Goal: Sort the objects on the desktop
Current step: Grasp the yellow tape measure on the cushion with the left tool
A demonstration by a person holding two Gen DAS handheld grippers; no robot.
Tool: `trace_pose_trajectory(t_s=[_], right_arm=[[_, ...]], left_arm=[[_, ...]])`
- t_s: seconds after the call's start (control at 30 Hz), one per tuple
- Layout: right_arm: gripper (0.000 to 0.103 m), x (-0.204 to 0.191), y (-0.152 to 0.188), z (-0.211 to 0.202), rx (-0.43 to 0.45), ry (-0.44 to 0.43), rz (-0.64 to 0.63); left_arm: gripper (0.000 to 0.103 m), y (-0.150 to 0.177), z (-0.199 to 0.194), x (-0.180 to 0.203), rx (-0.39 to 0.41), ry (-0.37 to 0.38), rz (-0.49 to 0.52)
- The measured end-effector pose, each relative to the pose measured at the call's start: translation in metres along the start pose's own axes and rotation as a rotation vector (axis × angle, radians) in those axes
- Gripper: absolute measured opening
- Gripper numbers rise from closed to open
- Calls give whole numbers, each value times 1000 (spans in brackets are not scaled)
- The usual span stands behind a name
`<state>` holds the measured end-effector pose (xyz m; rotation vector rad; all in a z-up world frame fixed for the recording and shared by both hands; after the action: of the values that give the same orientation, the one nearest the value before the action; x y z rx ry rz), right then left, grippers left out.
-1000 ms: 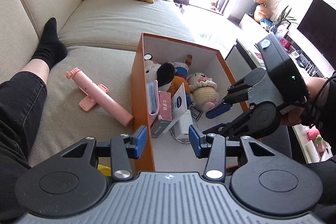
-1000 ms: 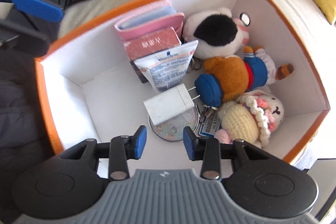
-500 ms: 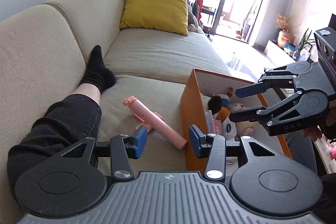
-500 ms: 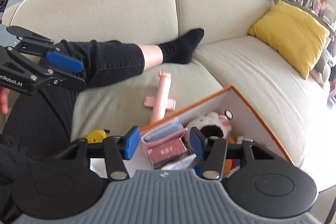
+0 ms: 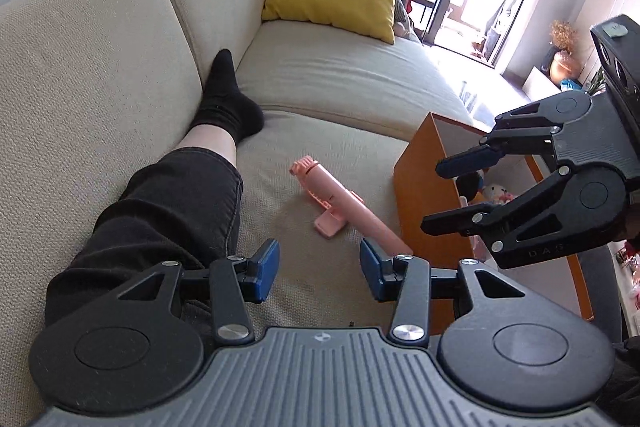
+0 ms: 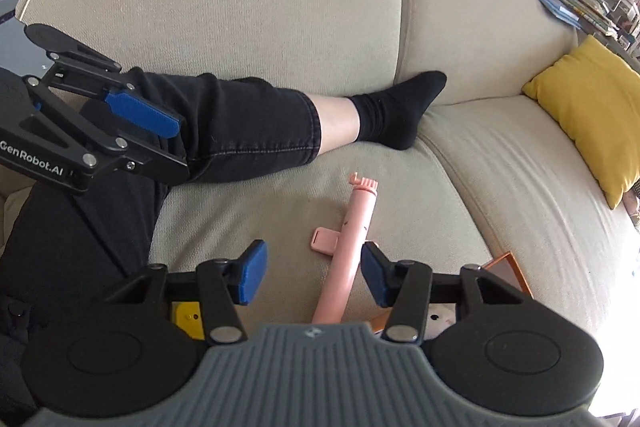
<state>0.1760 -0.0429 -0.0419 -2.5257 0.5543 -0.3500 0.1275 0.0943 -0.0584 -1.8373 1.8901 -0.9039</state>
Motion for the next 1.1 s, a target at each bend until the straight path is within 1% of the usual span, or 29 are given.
trace_pose_trajectory(t_s=[0.17,0.33,0.43,0.47,0.53,0.63,0.7,0.77,0.83,0.93,1.0,1.03,1.07,1.1], right_arm=[[53,3,7,25,-94,-30,-51],[53,7,21,40,-186,-35,-87],[48,6,30,43,-224,-57,-102],[47,6,32,45,-233,-67,-105],[45,4,37,46,-254,-89,-113],[45,5,41,52,-268,-94,-121],[45,6,43,54,-272,-97,-122],[45,6,45,54,-274,-110,-121],[45,5,47,52,-272,-121,-126],[45,3,48,50,-264,-135,-132],[45,3,48,48,-257,-141,-135],[45,2,49,47,-255,-145,-139],[45,1,49,47,-252,-150,-145],[45,1,49,46,-251,-153,-150]], left_arm=[[52,11,25,-7,-105,14,2],[52,22,42,-5,-186,48,50],[52,30,54,-3,-250,67,73],[52,32,58,-2,-271,75,80],[55,36,66,4,-309,95,102],[56,48,79,20,-383,148,145],[57,56,88,29,-426,170,163],[57,66,100,35,-482,158,173],[57,76,112,38,-533,151,162],[57,85,122,39,-579,150,136],[57,91,128,37,-609,126,121],[61,95,131,36,-619,112,116],[64,97,132,35,-626,124,98],[64,100,132,36,-635,135,83]])
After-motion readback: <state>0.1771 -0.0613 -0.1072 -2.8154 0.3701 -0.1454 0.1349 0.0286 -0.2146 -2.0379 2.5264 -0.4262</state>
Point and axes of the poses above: each gripper's, at about its wrist camera, not at the fingertips, and z roughly the way its jaws point, x to its right, y to its underside, the point moved 8 cm from there along z, roughly the way its jaws point, and after that the axes turned 2 degrees about z, right-handed, at the moved point
